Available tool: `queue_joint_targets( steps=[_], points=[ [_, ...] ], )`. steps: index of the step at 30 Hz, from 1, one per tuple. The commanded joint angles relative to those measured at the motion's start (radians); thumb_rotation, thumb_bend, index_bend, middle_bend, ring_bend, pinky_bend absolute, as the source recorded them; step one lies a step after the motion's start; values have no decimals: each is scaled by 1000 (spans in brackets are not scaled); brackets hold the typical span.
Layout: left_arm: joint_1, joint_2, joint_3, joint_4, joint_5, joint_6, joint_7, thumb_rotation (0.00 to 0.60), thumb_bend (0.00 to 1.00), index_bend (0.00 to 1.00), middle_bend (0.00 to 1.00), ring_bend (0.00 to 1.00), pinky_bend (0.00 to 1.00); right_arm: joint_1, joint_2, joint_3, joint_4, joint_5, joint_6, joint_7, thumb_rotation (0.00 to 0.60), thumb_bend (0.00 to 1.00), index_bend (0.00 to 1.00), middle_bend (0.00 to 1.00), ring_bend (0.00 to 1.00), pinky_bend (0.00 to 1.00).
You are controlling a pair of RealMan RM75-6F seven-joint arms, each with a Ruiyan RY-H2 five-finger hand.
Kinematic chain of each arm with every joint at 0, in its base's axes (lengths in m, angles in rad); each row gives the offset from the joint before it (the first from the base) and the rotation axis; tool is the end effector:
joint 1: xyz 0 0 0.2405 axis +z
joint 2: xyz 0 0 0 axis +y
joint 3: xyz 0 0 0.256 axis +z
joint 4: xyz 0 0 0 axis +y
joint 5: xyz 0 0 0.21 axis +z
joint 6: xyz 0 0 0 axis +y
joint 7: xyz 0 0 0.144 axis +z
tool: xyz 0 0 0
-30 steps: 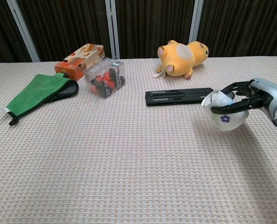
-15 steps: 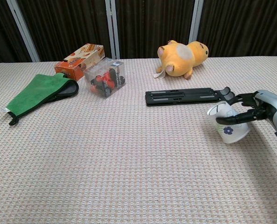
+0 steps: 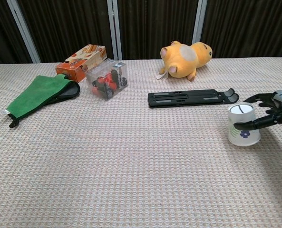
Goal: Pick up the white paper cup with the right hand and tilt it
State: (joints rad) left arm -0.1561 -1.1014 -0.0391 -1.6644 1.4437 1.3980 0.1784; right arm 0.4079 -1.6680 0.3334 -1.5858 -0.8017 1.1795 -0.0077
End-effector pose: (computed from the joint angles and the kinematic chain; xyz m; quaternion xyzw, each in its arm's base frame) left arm -0.3013 0.1991 0.1496 -0.6395 -0.3620 -0.3300 0.5926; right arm -0.2248 -0.2905 -0.0122 0.3668 -0.6871 0.4507 0.4362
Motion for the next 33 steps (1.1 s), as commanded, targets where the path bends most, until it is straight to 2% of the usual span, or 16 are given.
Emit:
queue_joint_targets(
  steps=[1, 8, 14, 21, 26, 28, 30, 33],
  points=[
    [0, 0, 0, 0, 0, 0, 0, 600, 0, 0, 0, 0, 0, -10, 19, -7, -24, 0, 4, -13, 600, 210, 362, 83, 0, 0],
    [-1, 3, 1, 0, 2, -3, -4, 600, 0, 0, 0, 0, 0, -24, 53, -25, -64, -5, 16, -49, 600, 212, 271, 33, 0, 0],
    [-1, 3, 1, -1, 1, -4, -4, 600, 0, 0, 0, 0, 0, -40, 117, -26, -145, -73, 41, -50, 600, 198, 186, 0, 0, 0],
    [0, 3, 1, 1, 1, -2, -6, 600, 0, 0, 0, 0, 0, -76, 309, -76, -257, -217, 101, -161, 600, 147, 165, 0, 0, 0],
    [-1, 2, 0, 1, -1, -2, -2, 600, 0, 0, 0, 0, 0, -115, 405, -142, -249, -334, 120, -166, 600, 97, 34, 0, 0, 0],
    [-1, 1, 0, 0, -2, -2, -1, 600, 0, 0, 0, 0, 0, -130, 438, -170, -237, -378, 124, -162, 600, 91, 10, 0, 0, 0],
    [1, 1, 1, 0, -1, 1, 0, 600, 0, 0, 0, 0, 0, -159, 461, -217, -158, -465, 179, -212, 600, 89, 2, 0, 0, 0],
    [2, 0, 1, 1, 0, 3, -1, 600, 0, 0, 0, 0, 0, -183, 454, -235, -103, -509, 217, -197, 600, 89, 0, 0, 0, 0]
  ],
)
